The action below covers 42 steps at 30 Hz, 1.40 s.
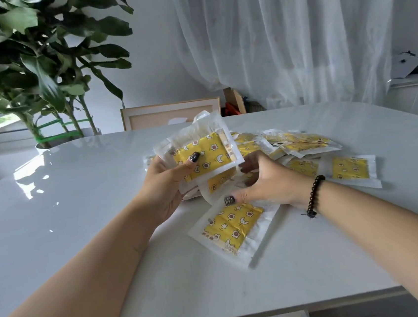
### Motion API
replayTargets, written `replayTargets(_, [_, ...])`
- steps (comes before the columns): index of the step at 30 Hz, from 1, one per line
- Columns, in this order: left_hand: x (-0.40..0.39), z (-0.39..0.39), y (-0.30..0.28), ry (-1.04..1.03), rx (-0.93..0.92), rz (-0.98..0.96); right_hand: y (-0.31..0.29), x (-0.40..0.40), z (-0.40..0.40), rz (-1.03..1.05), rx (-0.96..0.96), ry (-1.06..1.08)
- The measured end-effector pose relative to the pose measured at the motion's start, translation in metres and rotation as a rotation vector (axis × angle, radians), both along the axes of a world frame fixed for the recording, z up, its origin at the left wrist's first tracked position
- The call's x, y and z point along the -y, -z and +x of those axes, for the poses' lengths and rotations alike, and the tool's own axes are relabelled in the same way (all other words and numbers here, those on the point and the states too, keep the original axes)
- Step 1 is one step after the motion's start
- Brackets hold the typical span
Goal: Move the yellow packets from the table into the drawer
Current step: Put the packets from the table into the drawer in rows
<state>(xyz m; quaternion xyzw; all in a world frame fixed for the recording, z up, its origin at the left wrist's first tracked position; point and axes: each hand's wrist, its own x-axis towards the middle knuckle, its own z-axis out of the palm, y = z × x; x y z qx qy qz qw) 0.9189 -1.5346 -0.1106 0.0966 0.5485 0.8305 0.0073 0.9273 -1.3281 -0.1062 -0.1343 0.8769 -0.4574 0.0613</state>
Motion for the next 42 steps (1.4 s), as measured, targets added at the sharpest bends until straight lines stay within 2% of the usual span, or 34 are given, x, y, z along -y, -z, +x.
replayTargets(3, [0.006, -0.005, -0.001, -0.062, 0.027, 0.033, -0.01, -0.006, 0.004, 0.23, 0.074, -0.152])
replayTargets(6, [0.01, -0.005, -0.003, -0.074, 0.05, 0.059, -0.014, -0.005, 0.002, 0.246, 0.094, -0.196])
replayTargets(11, [0.011, -0.005, -0.003, -0.034, 0.038, 0.113, -0.008, -0.011, 0.0, -0.016, 0.115, -0.245])
replayTargets(16, [0.014, -0.004, -0.004, 0.016, 0.021, 0.131, 0.0, -0.019, -0.011, -0.399, 0.021, 0.007])
replayTargets(19, [0.015, -0.003, -0.004, 0.109, 0.022, 0.13, 0.005, -0.014, -0.011, -0.433, -0.02, -0.029])
replayTargets(23, [0.013, -0.001, -0.002, 0.24, 0.033, 0.091, 0.008, 0.0, -0.004, -0.376, -0.141, -0.126])
replayTargets(25, [0.012, 0.0, -0.001, 0.26, 0.031, 0.105, 0.011, 0.002, -0.003, -0.371, -0.198, -0.108])
replayTargets(30, [0.009, 0.003, -0.007, 0.093, 0.005, 0.144, 0.013, -0.004, -0.007, -0.372, -0.415, 0.096])
replayTargets(32, [0.008, 0.005, -0.009, 0.061, -0.007, 0.144, 0.013, -0.004, -0.006, -0.333, -0.492, 0.059])
replayTargets(35, [0.006, 0.007, -0.009, 0.048, 0.006, 0.103, 0.015, -0.001, -0.004, -0.164, -0.597, -0.045])
replayTargets(42, [0.006, 0.006, -0.009, 0.027, 0.002, 0.1, 0.017, 0.005, -0.001, -0.028, -0.55, -0.048])
